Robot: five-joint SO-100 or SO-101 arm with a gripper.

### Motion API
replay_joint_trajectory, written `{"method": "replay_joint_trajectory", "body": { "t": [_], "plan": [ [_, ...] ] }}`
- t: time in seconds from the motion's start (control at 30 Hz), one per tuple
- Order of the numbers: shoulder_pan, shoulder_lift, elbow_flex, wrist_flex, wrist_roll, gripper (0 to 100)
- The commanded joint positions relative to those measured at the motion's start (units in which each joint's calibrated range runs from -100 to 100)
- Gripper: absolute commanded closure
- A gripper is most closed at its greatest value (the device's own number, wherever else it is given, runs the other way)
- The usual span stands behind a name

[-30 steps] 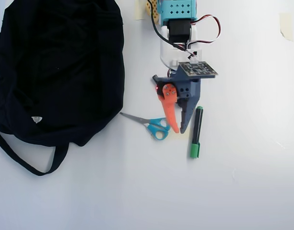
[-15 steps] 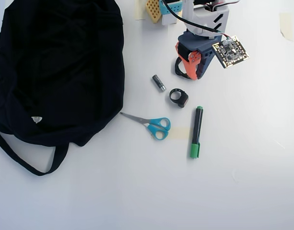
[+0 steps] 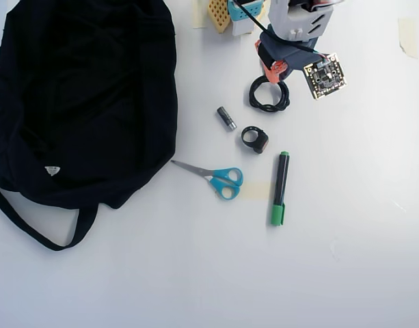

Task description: Put the cable into the black bag

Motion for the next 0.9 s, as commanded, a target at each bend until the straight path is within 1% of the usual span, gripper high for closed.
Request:
{"method": "replay_joint_trajectory", "body": {
  "t": [0.0,0.13,0.3,0.4,0.63,0.87],
  "plan": [
    [-1.0,-2.0,4.0,-3.2,-0.9,97],
    [-1.1,-2.0,9.8,-6.5,-1.2,96],
    [-0.5,-2.0,15.6,-11.8,-2.4,80],
    [-0.4,-1.8,17.9,-15.2,-4.1,75],
    [-0.5,-1.0,24.9,-26.0,-7.2,74],
    [-0.4,-0.9,32.4,-35.2,-7.2,74]
  ]
}}
